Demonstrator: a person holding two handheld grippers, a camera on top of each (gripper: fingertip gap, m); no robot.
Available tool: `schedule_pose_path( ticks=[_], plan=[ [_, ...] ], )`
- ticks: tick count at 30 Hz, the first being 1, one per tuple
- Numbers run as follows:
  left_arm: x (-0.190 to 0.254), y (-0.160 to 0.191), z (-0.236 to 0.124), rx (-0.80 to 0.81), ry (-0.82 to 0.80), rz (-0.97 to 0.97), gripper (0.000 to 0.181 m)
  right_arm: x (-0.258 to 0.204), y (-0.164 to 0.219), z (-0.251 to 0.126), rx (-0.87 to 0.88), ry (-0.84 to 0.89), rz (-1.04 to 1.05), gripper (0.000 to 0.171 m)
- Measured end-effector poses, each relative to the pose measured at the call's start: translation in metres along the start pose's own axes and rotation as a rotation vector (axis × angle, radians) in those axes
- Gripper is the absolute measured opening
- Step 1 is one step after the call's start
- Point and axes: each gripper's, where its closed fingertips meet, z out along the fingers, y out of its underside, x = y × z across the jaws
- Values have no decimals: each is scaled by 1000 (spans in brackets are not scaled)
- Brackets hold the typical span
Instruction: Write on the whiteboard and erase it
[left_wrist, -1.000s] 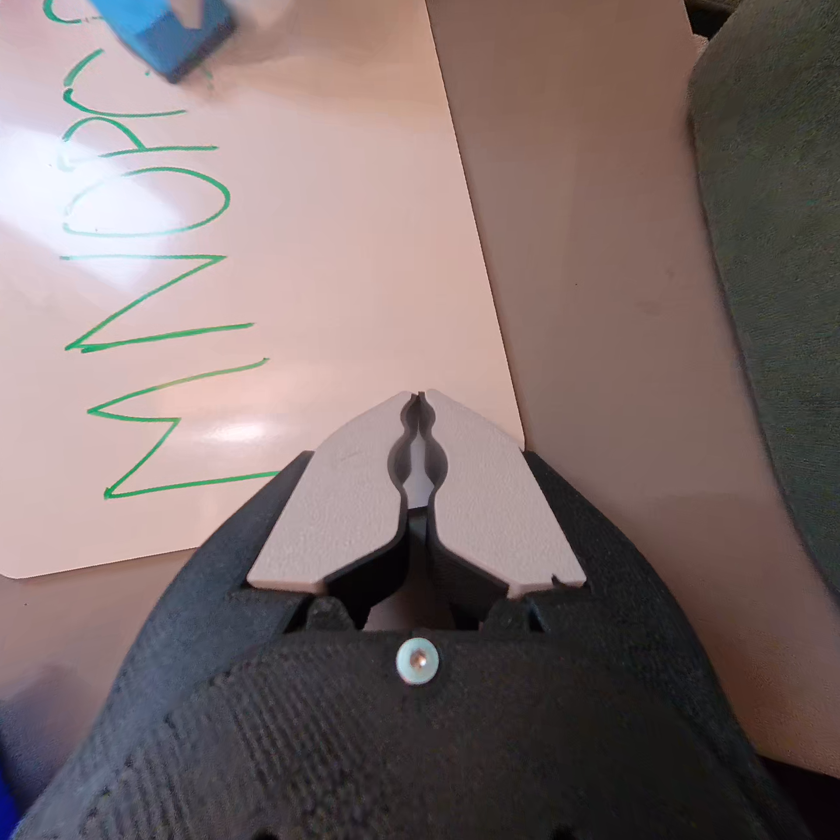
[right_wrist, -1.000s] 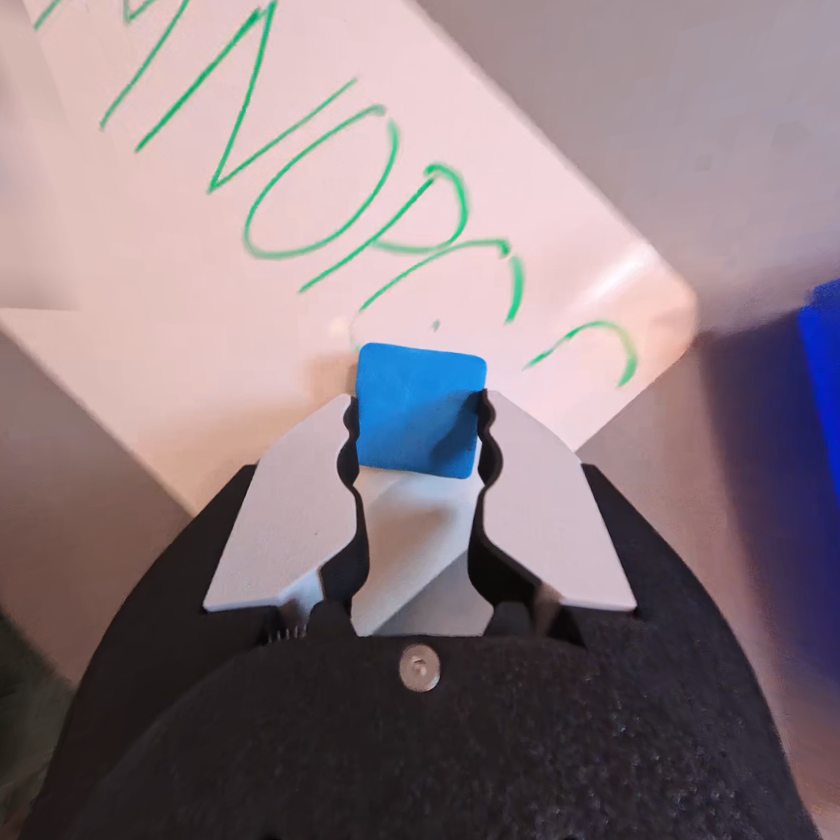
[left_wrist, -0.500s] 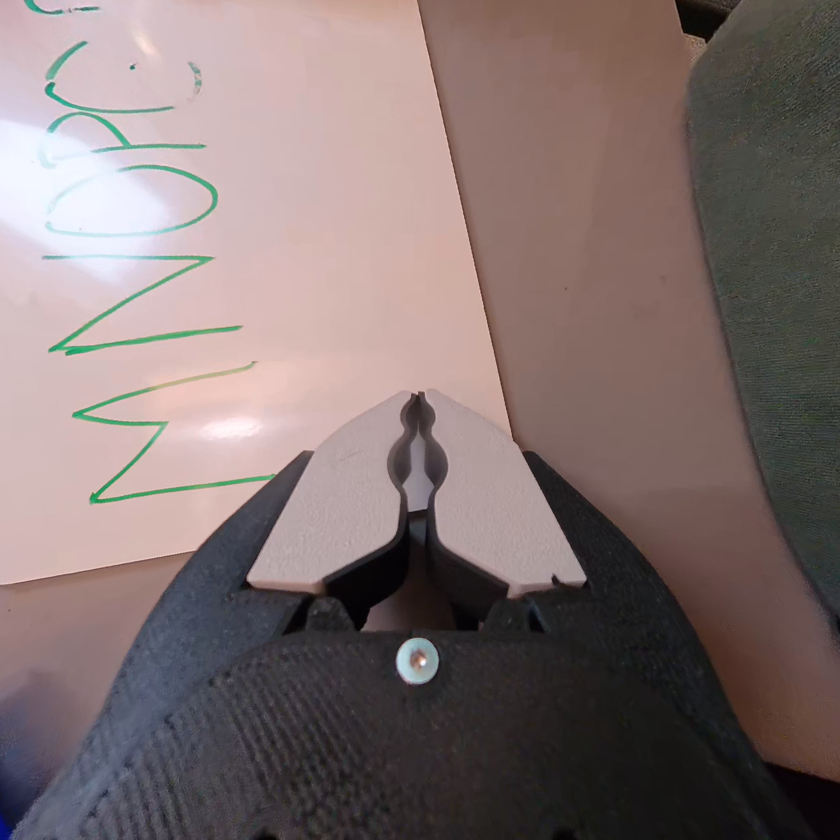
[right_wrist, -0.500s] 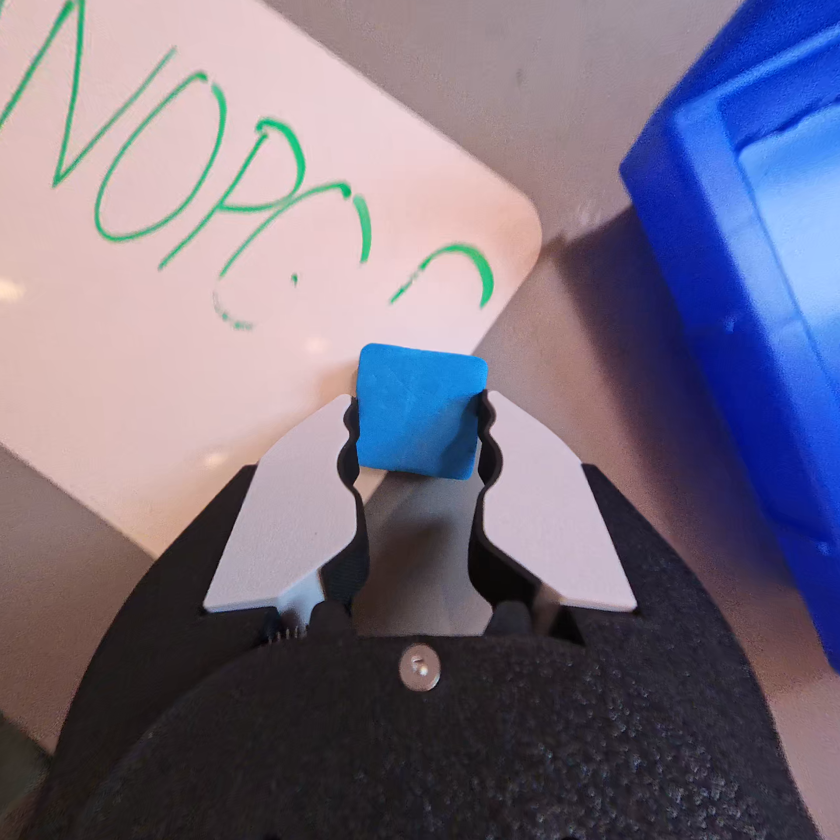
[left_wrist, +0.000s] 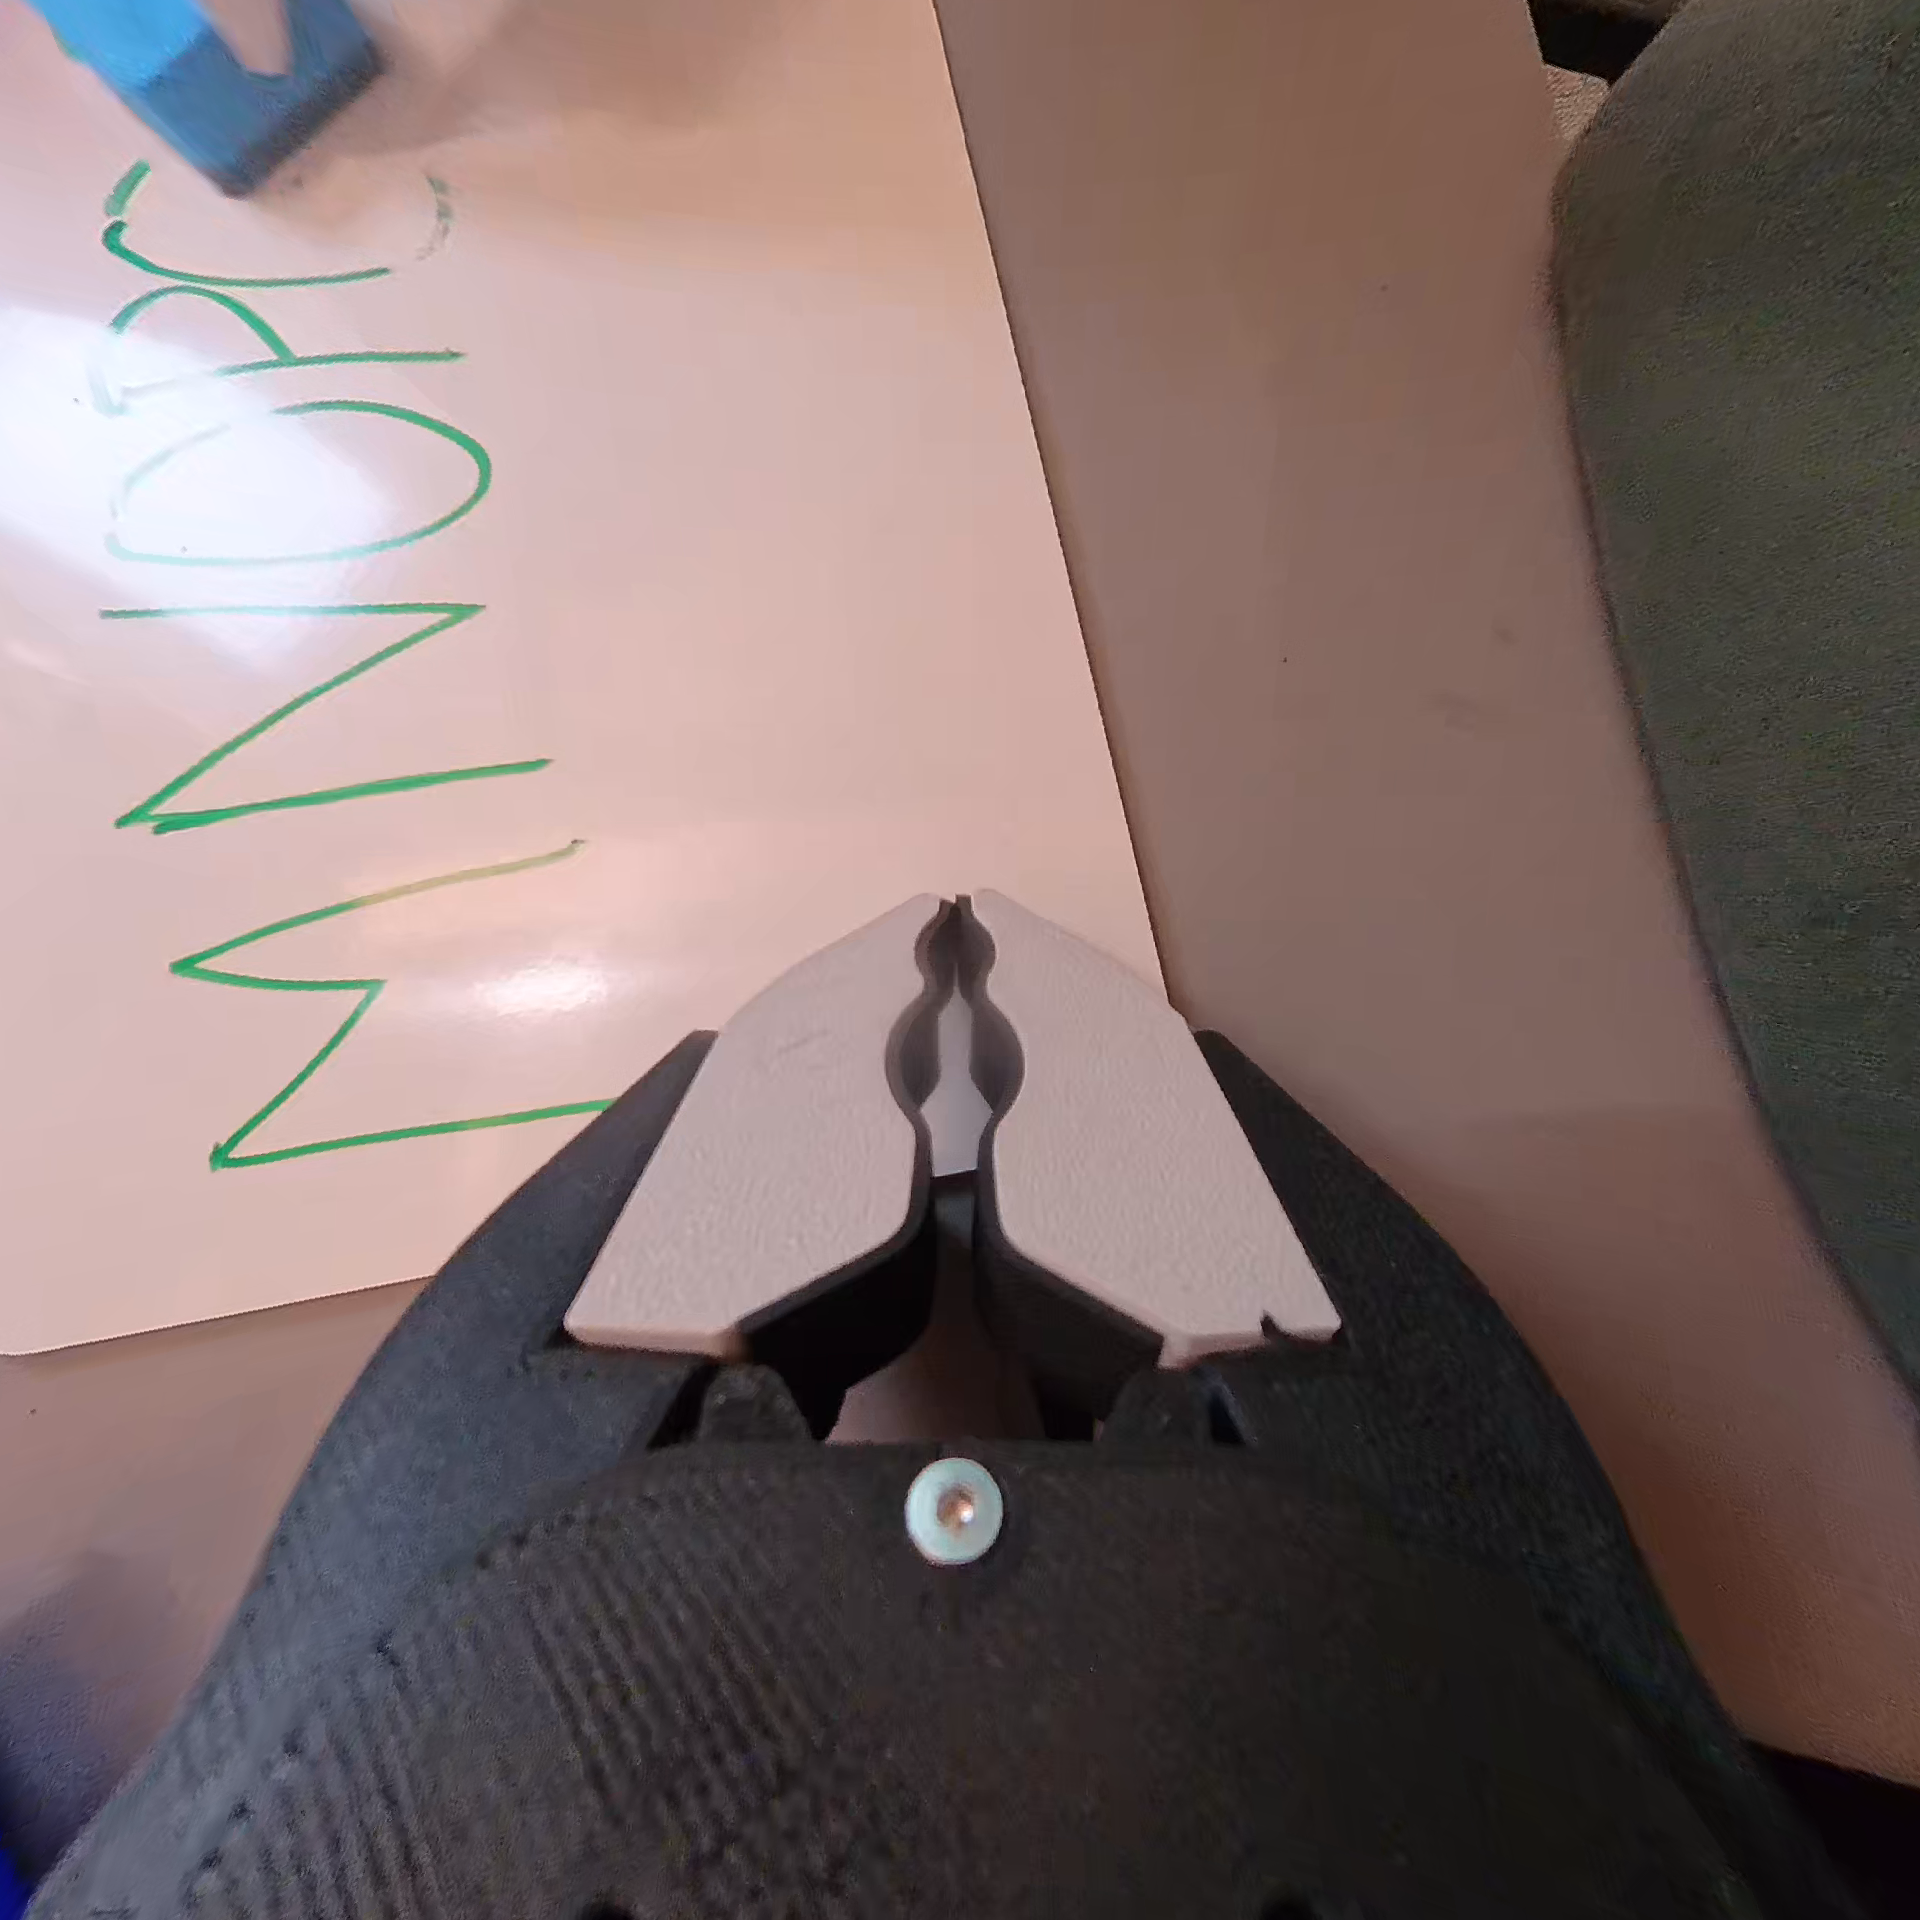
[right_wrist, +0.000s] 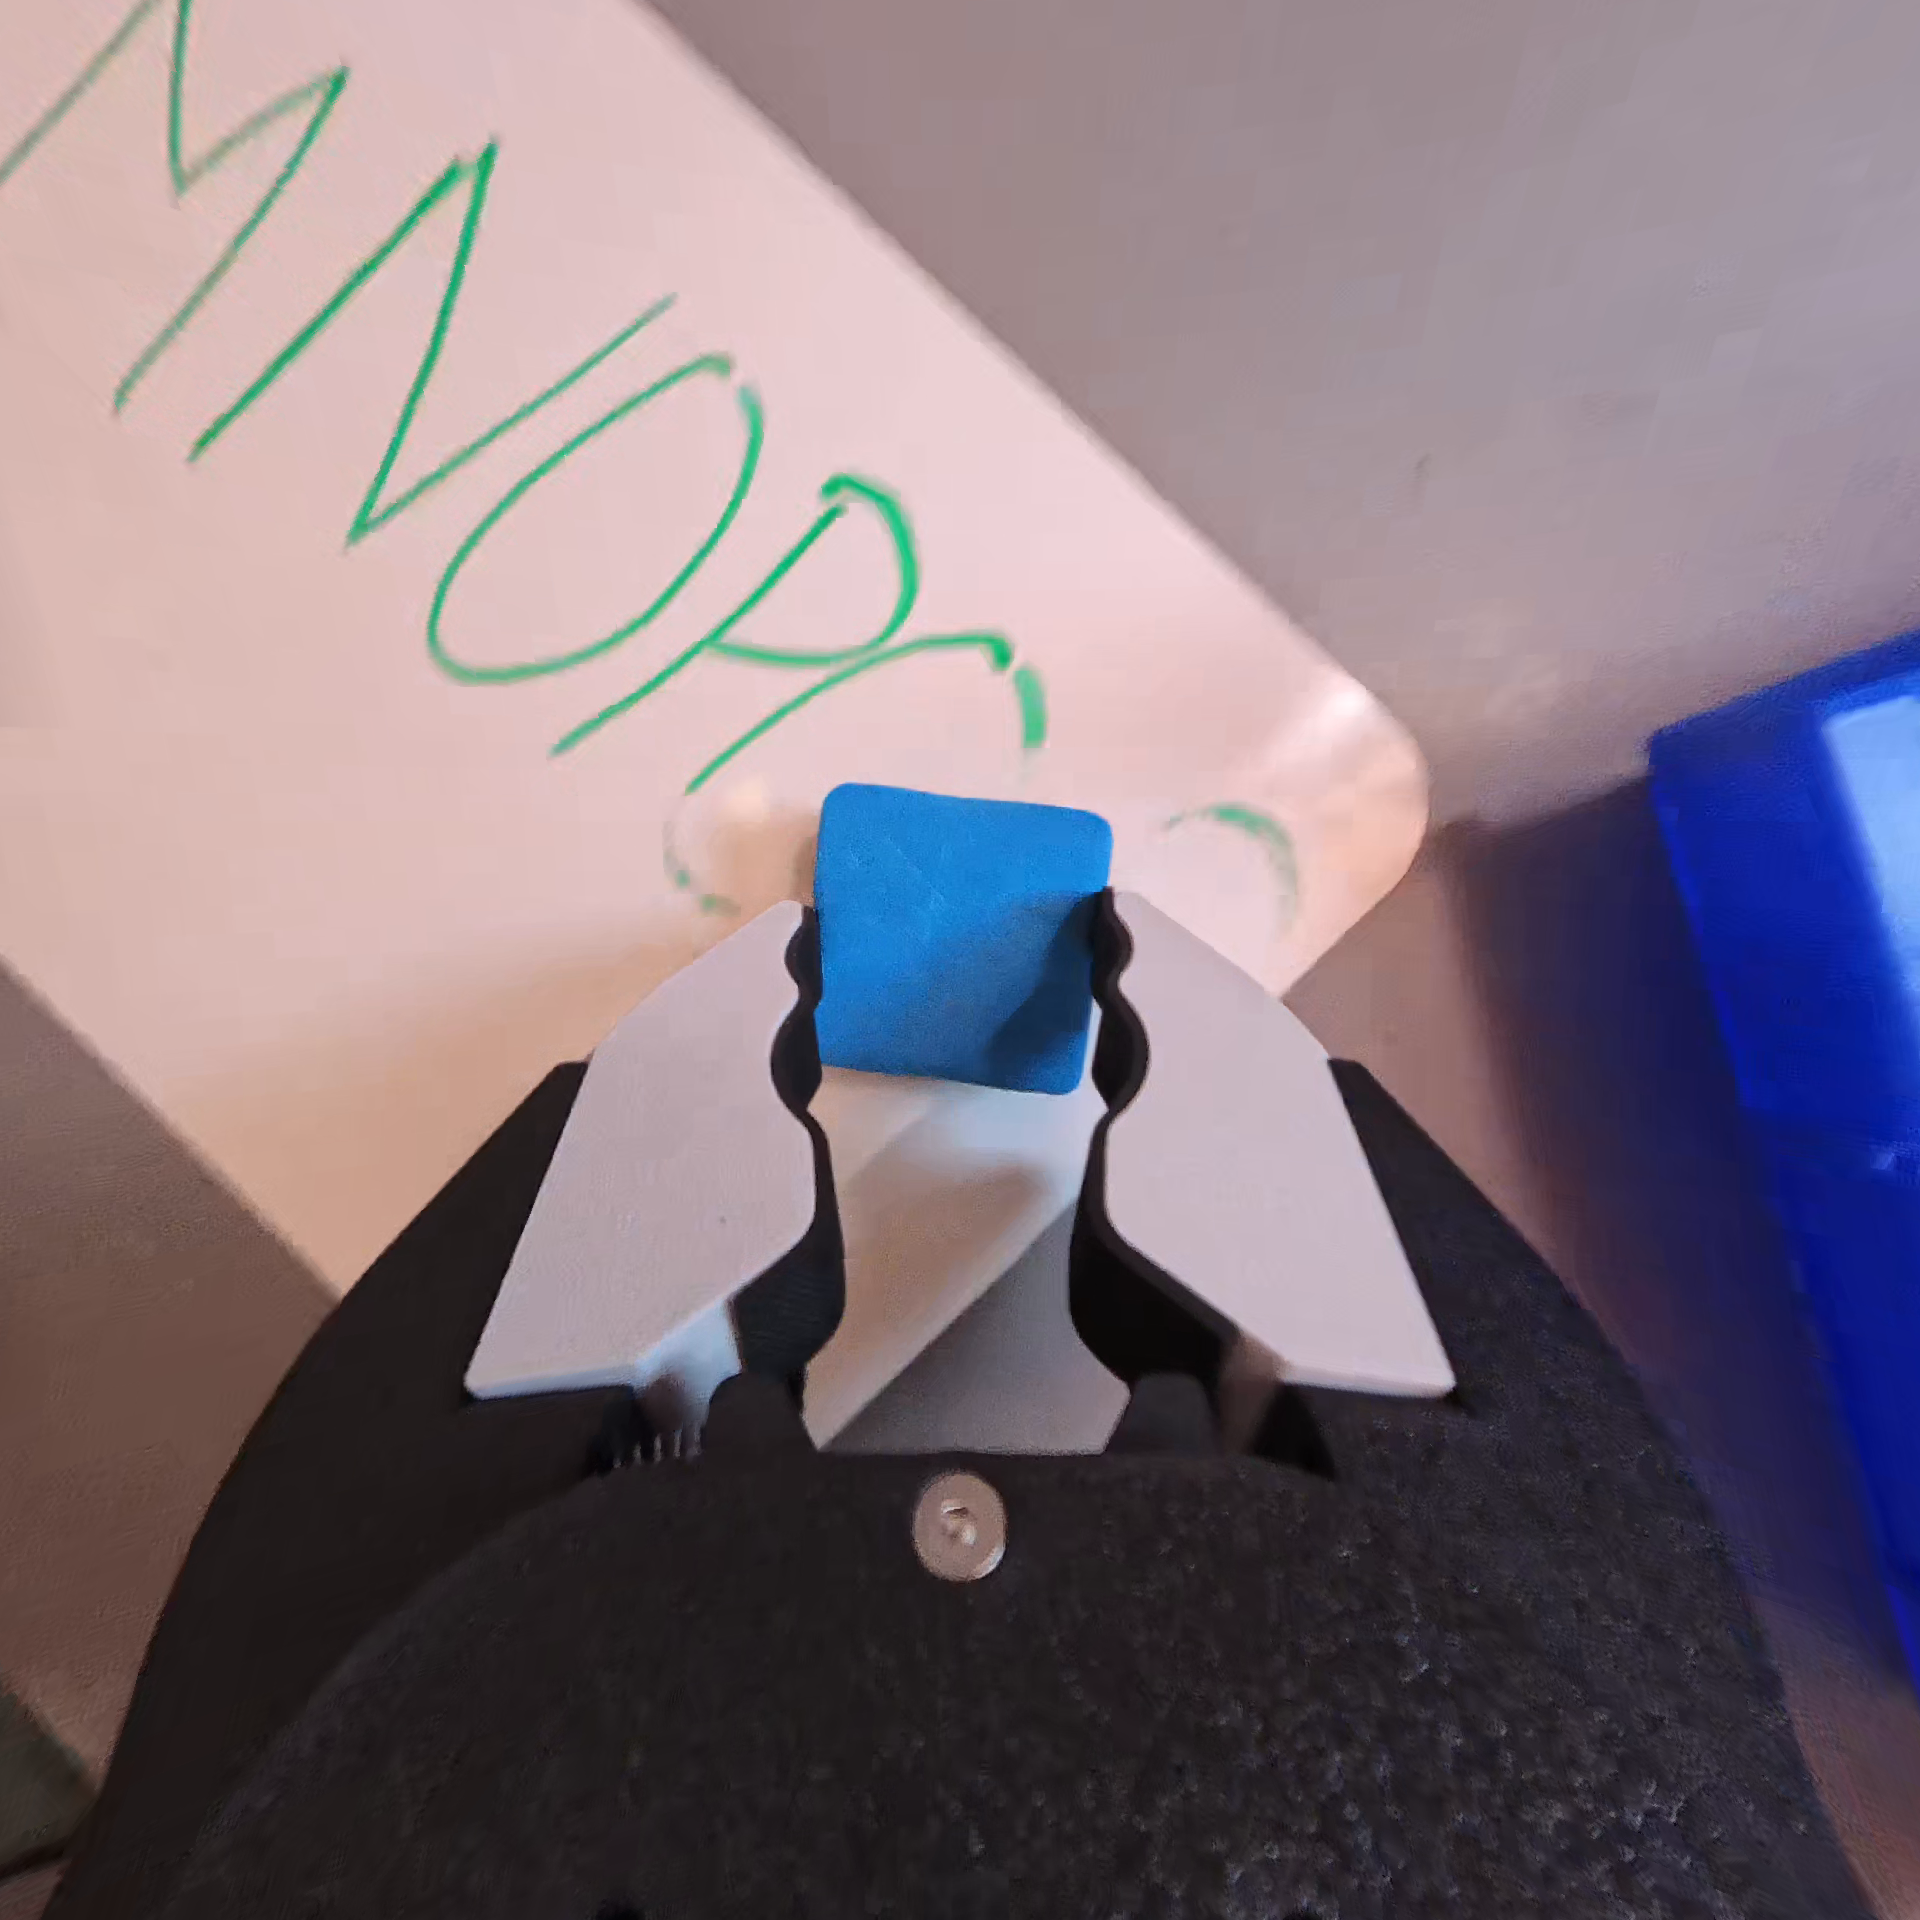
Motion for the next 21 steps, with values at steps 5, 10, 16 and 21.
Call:
schedule_pose_path(
  ticks=[5, 10, 16, 21],
  plan=[
    [0, 0, 0, 4, 6, -3, 0, 47, -3, -1, -23, 75, 105, 50],
    [-1, 0, 0, 9, 3, -4, 0, -29, 1, 2, -61, -75, -91, 50],
    [-1, 0, 0, 4, -2, 4, 0, 34, -27, 14, -17, 31, 34, 51],
    [0, 0, 0, 6, 1, 4, 0, -42, 4, 1, -76, -100, -133, 50]
  ],
)
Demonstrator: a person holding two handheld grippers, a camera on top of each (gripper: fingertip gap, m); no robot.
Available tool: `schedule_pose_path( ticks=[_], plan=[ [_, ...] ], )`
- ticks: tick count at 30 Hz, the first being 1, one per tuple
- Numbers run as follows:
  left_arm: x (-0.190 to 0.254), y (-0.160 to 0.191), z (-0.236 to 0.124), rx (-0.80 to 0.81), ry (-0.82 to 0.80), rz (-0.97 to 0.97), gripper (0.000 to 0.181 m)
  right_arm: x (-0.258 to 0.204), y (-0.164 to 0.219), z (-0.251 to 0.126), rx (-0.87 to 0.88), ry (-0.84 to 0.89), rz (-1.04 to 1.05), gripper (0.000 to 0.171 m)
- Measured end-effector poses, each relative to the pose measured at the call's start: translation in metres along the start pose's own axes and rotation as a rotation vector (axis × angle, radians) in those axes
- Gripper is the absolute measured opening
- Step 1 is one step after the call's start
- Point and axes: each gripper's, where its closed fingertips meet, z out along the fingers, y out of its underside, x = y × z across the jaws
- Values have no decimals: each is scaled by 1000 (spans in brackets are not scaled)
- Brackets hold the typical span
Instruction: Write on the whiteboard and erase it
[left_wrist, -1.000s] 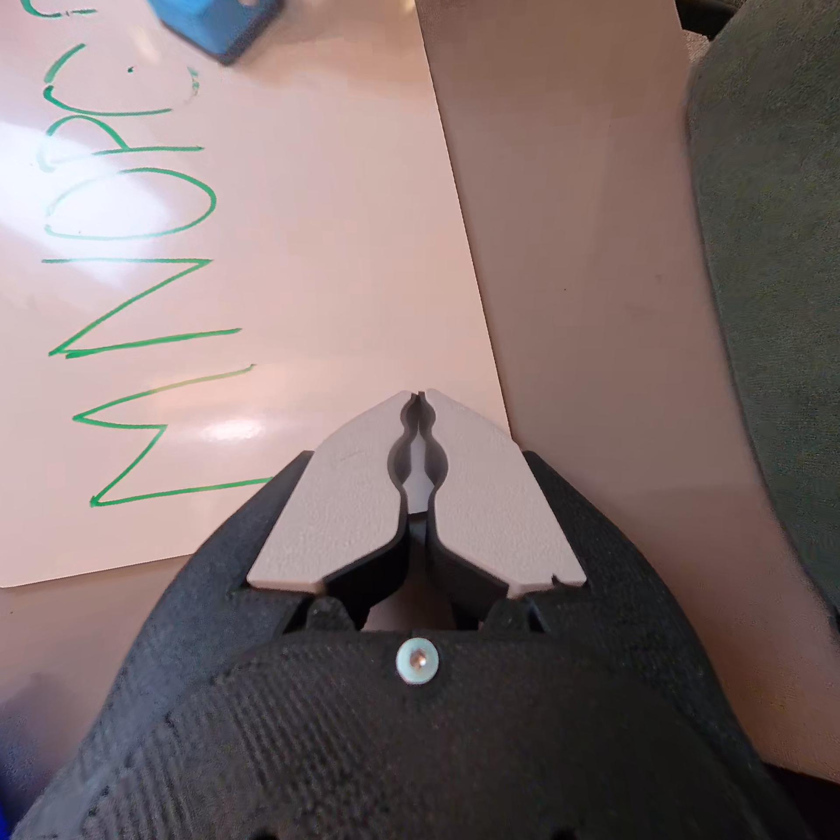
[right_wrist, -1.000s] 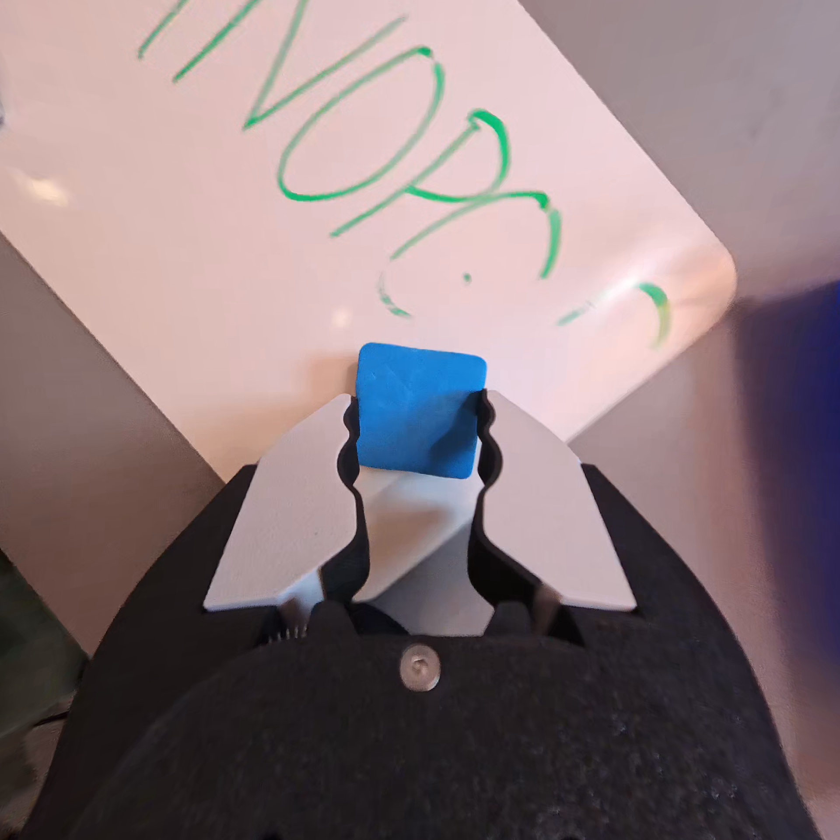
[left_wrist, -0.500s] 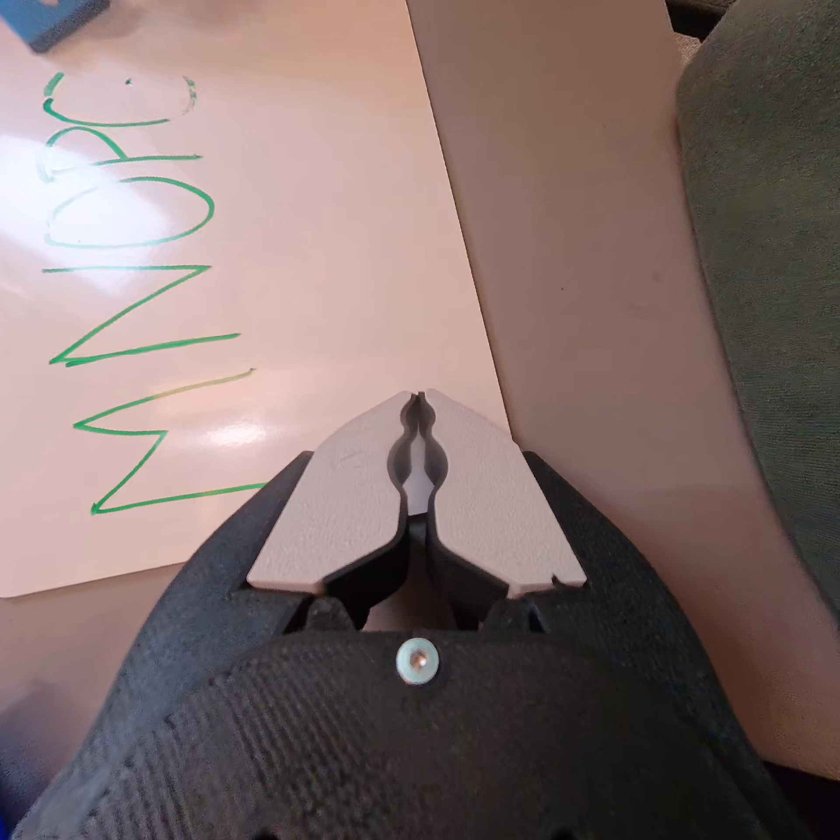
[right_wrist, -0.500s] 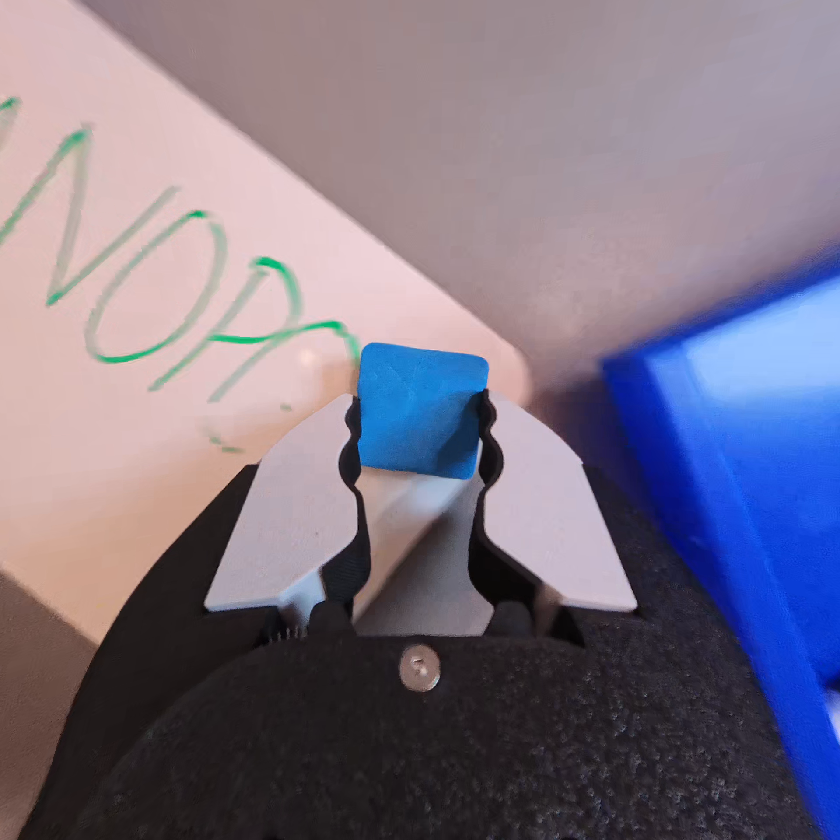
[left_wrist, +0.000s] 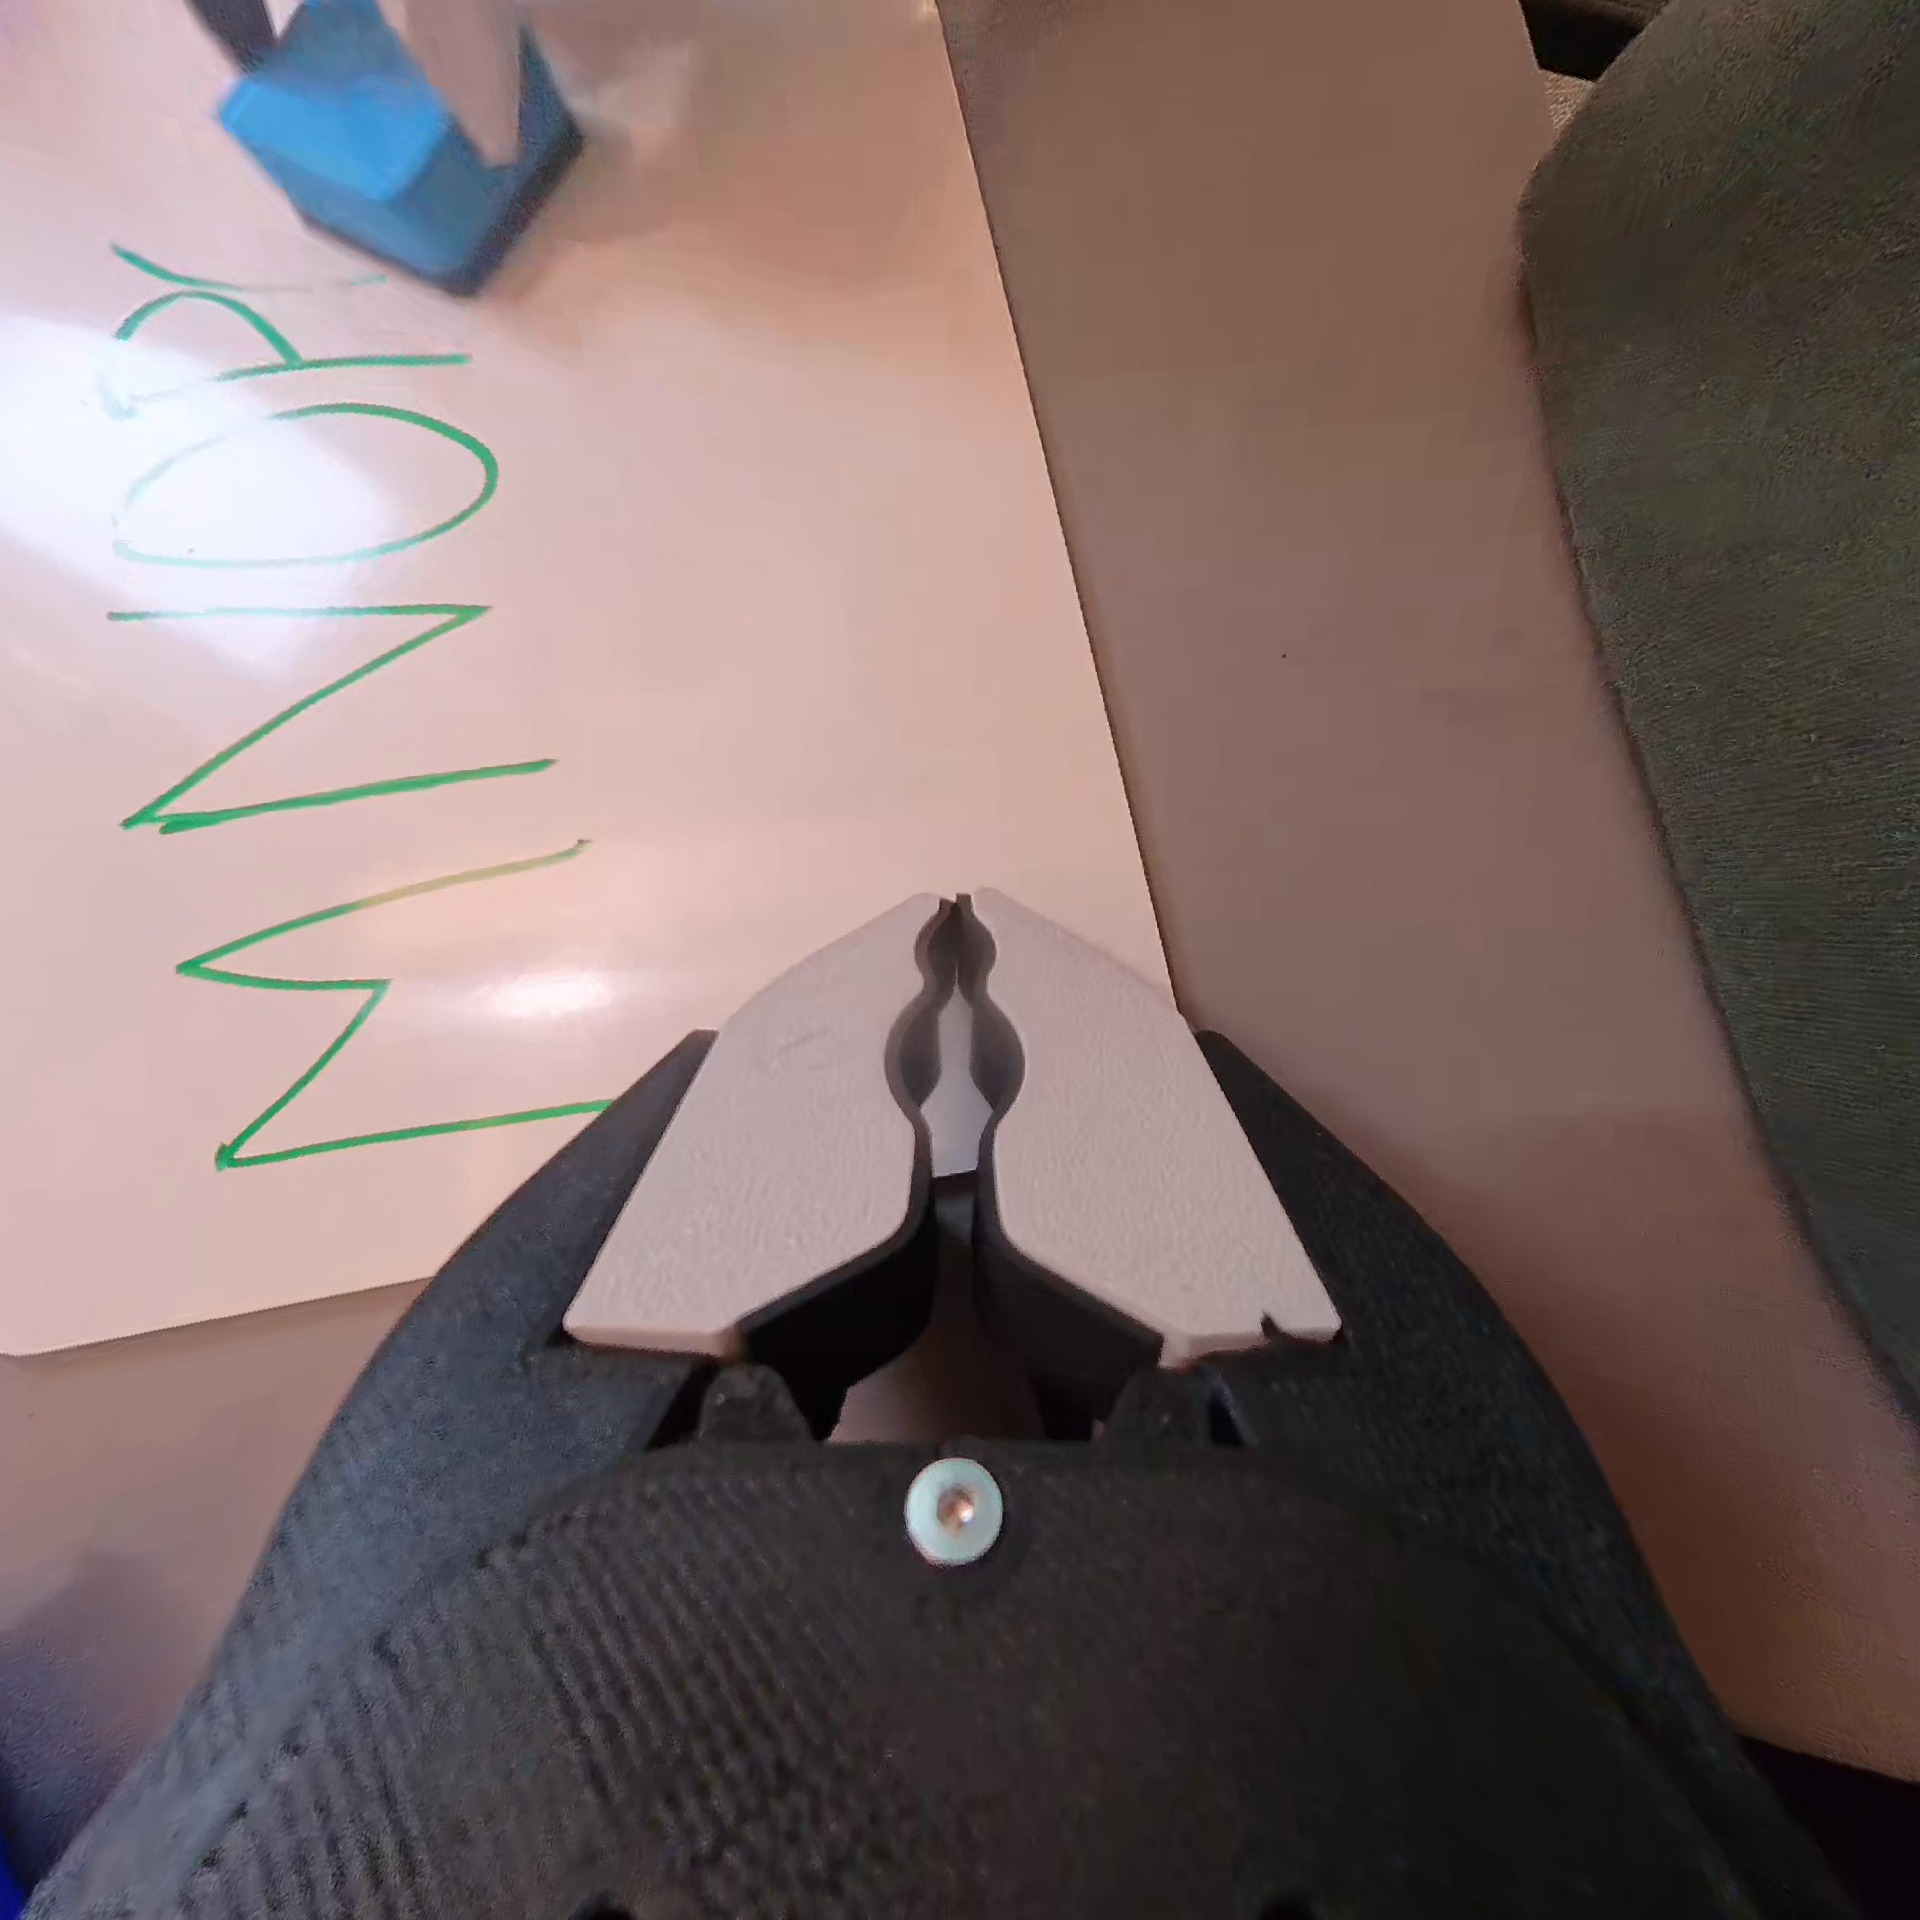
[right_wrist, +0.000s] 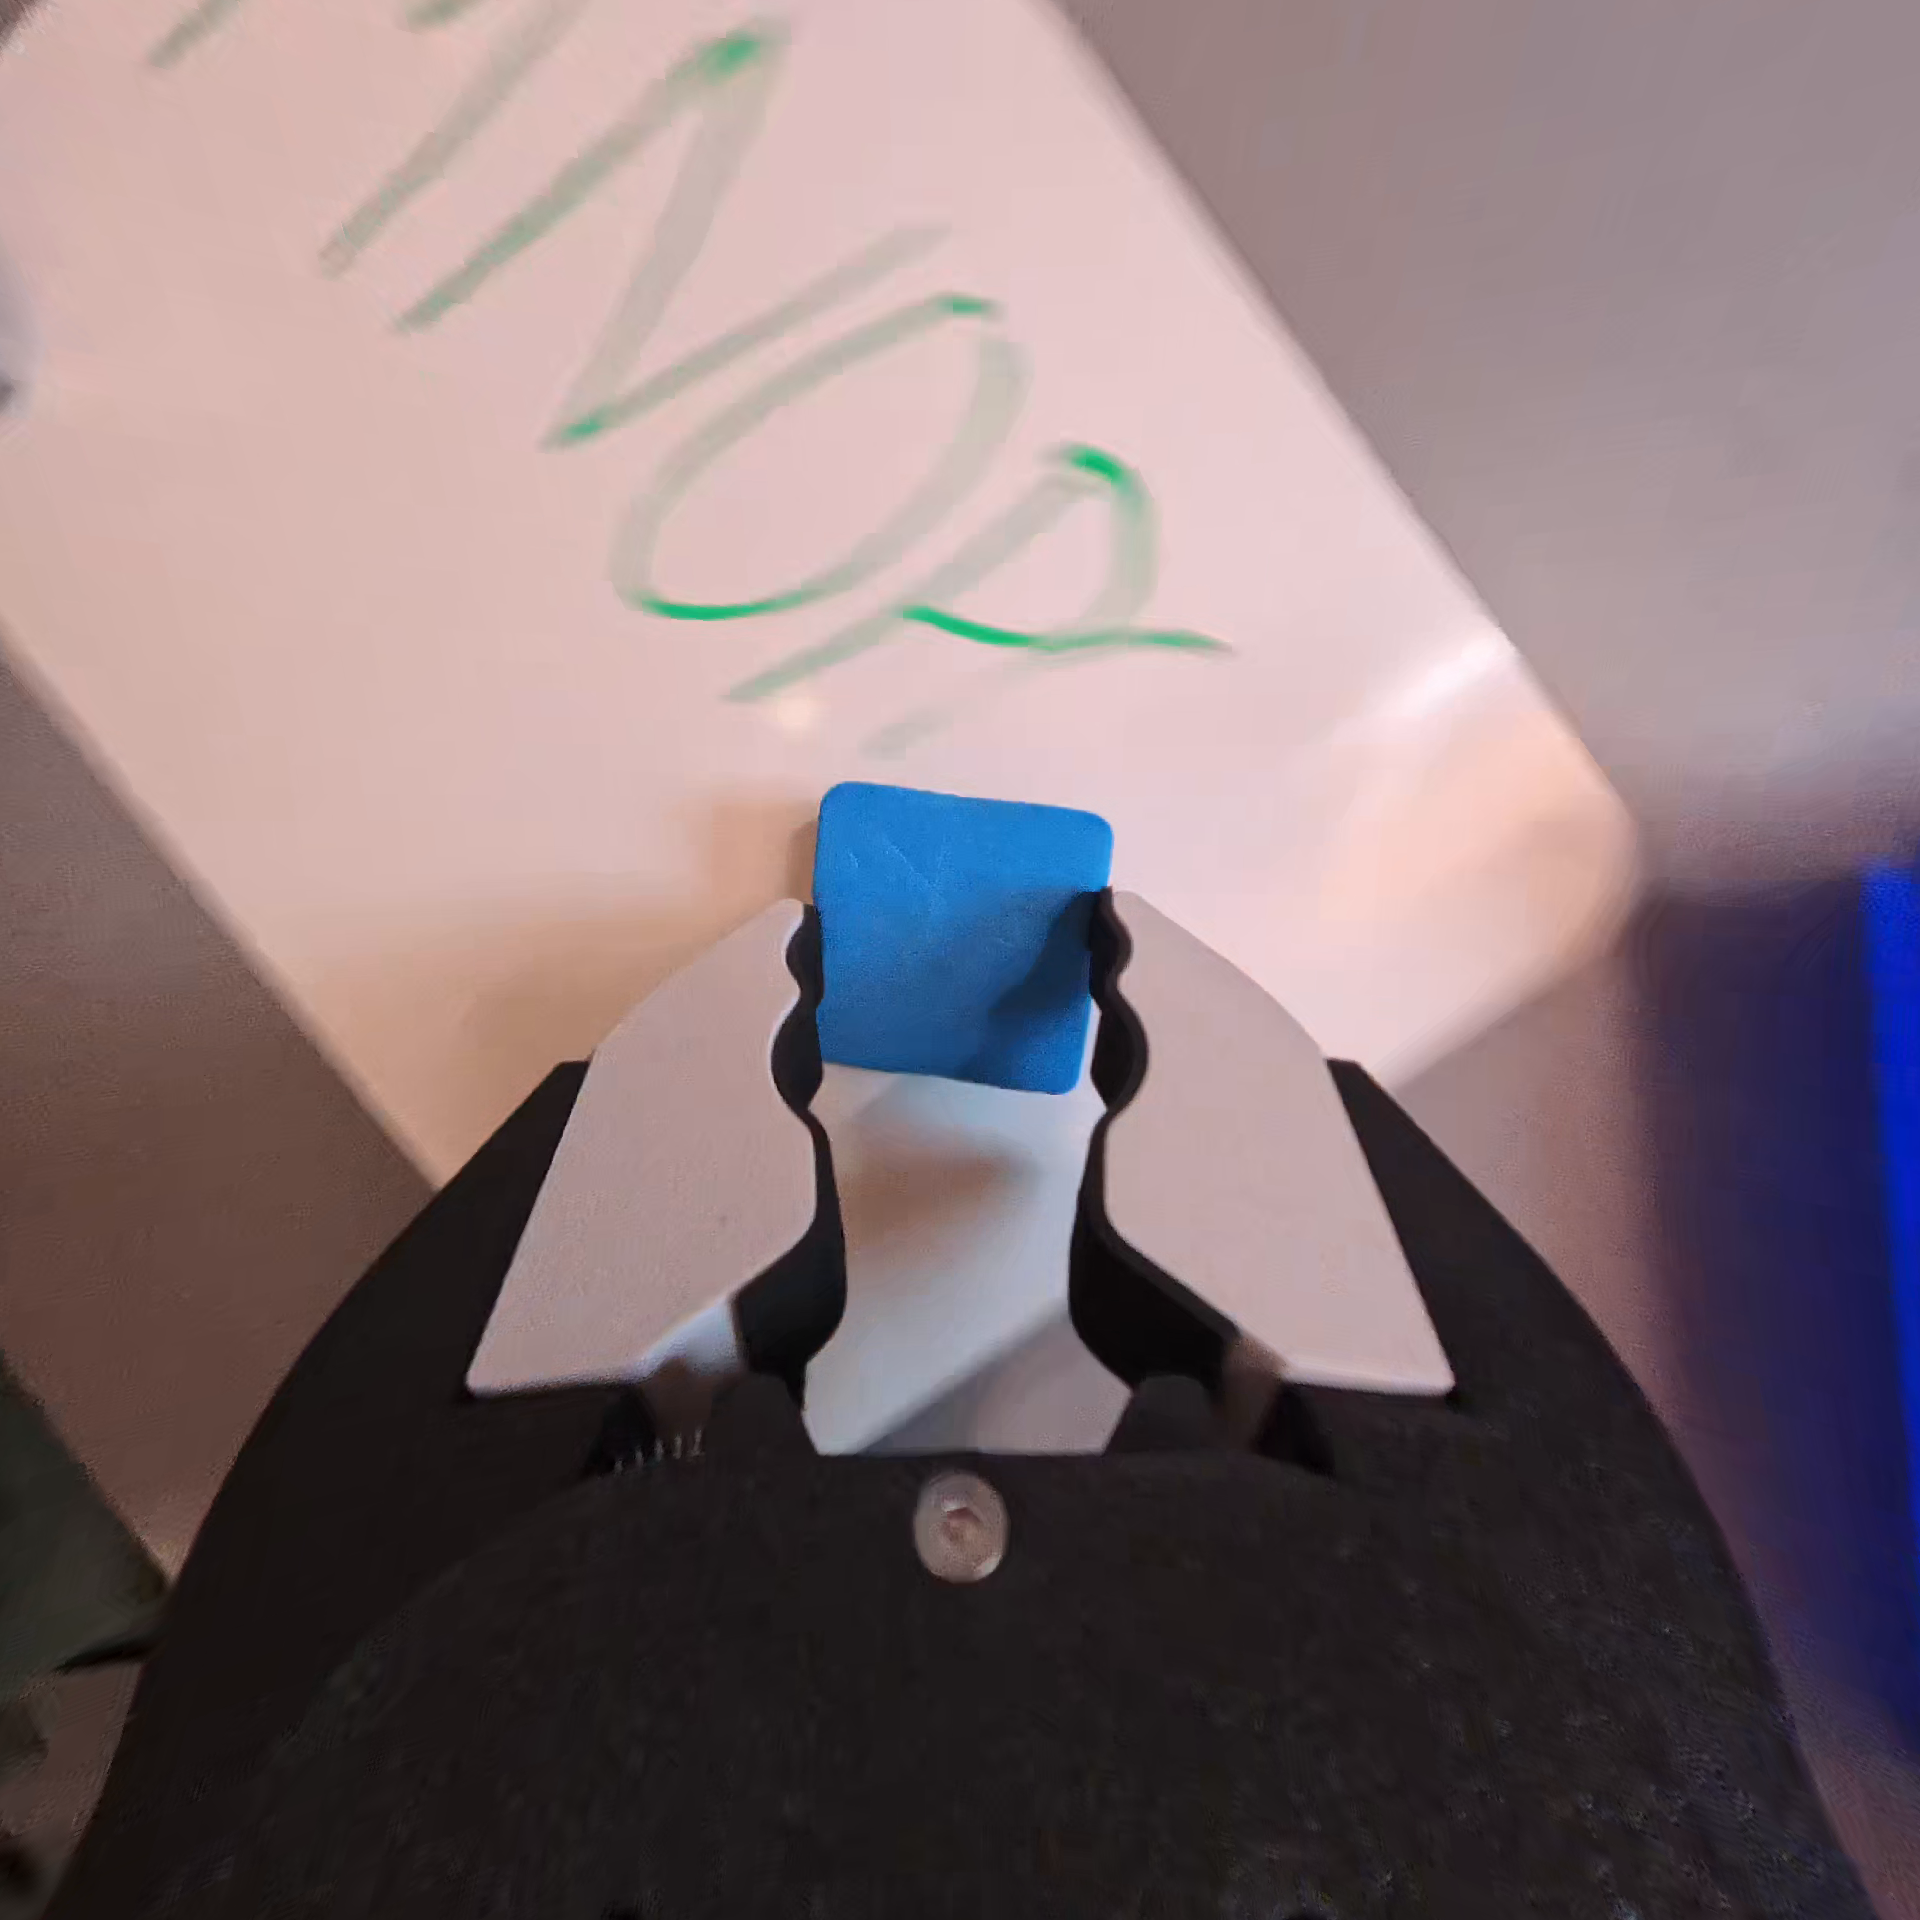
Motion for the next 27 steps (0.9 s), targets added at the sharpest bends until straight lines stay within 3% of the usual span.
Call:
schedule_pose_path(
  ticks=[3, 4, 7, 9, 11, 14, 15, 17, 20, 22, 25, 27],
  plan=[
    [0, 0, 0, 0, -2, 3, 0, 81, 1, -8, 10, 130, 184, 50],
    [0, 0, 0, -2, -1, 1, 0, 88, -10, -3, 26, 134, 193, 50],
    [-1, 0, 0, -7, -4, -7, 0, 22, -40, 19, 56, 44, 10, 50],
    [0, 0, 0, -10, -3, -10, 0, -24, -28, 17, 22, -6, -92, 50],
    [0, 0, 0, -8, 0, -10, 0, -8, -13, 8, 3, -2, -19, 50],
    [0, 0, 0, -12, -4, -1, 0, 66, -22, 6, -1, 109, 129, 50],
    [0, 0, 0, -14, -8, 0, 0, 67, -37, 14, 17, 113, 115, 50],
    [0, 0, 0, -14, -8, 1, 0, 25, -64, 31, 54, 53, -1, 50],
    [1, 0, 0, -12, -3, 0, 0, -41, -47, 28, -10, -32, -174, 50],
    [1, 0, 0, -13, -2, -2, 0, -22, -29, 17, -15, -29, -94, 50],
    [1, 0, 0, -12, -6, 3, 0, 52, -36, 14, 10, 89, 77, 51],
    [1, 0, 0, -13, -5, 0, 0, 36, -61, 29, 42, 82, -2, 51]
  ],
)
